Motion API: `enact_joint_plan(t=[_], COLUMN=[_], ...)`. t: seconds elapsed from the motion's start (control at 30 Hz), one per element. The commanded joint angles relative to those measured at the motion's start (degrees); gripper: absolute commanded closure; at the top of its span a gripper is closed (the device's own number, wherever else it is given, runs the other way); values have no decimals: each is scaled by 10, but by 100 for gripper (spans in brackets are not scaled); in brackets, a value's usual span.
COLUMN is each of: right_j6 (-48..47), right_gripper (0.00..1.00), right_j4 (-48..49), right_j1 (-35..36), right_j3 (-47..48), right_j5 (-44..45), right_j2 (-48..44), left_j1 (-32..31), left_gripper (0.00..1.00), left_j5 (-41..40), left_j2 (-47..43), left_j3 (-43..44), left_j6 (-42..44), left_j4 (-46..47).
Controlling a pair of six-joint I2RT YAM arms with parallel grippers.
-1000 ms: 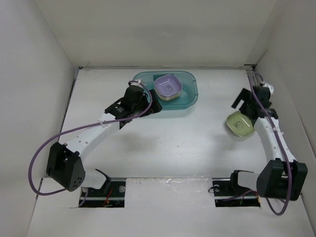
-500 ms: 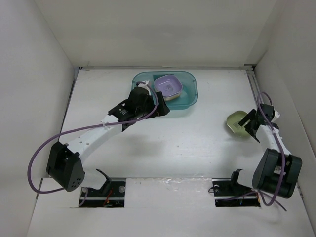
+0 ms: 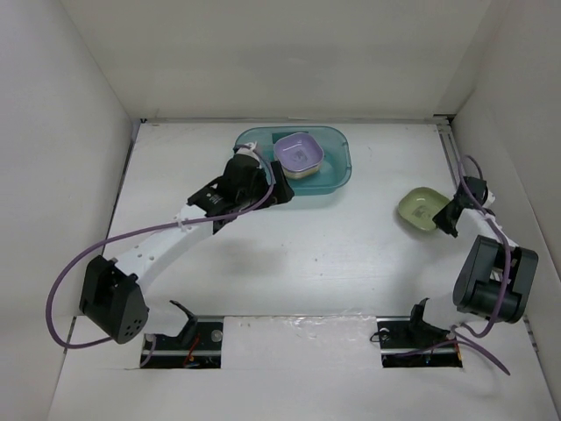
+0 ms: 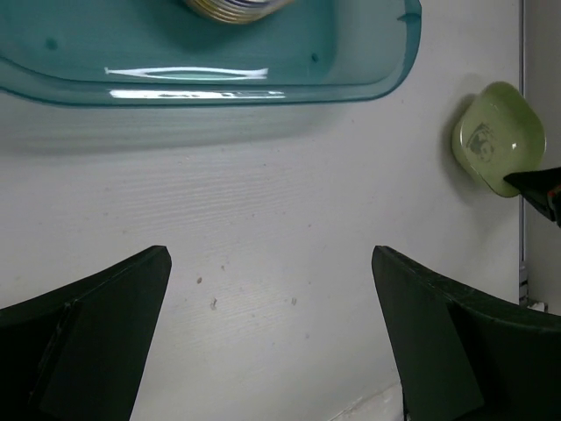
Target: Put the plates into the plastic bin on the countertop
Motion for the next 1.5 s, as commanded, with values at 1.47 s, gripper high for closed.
enact_joint_plan(t=[1.47], right_j6=[-270], right_gripper=[82], right_j4=[-208], right_j1=[381], right_j3=[916], right_j5=[-308], right_j2=[548], left_j1=[397], left_gripper=[0], left_j5=[178], left_j2=[-72], left_j3=[-11], left_j6=[117], left_j4=[-70])
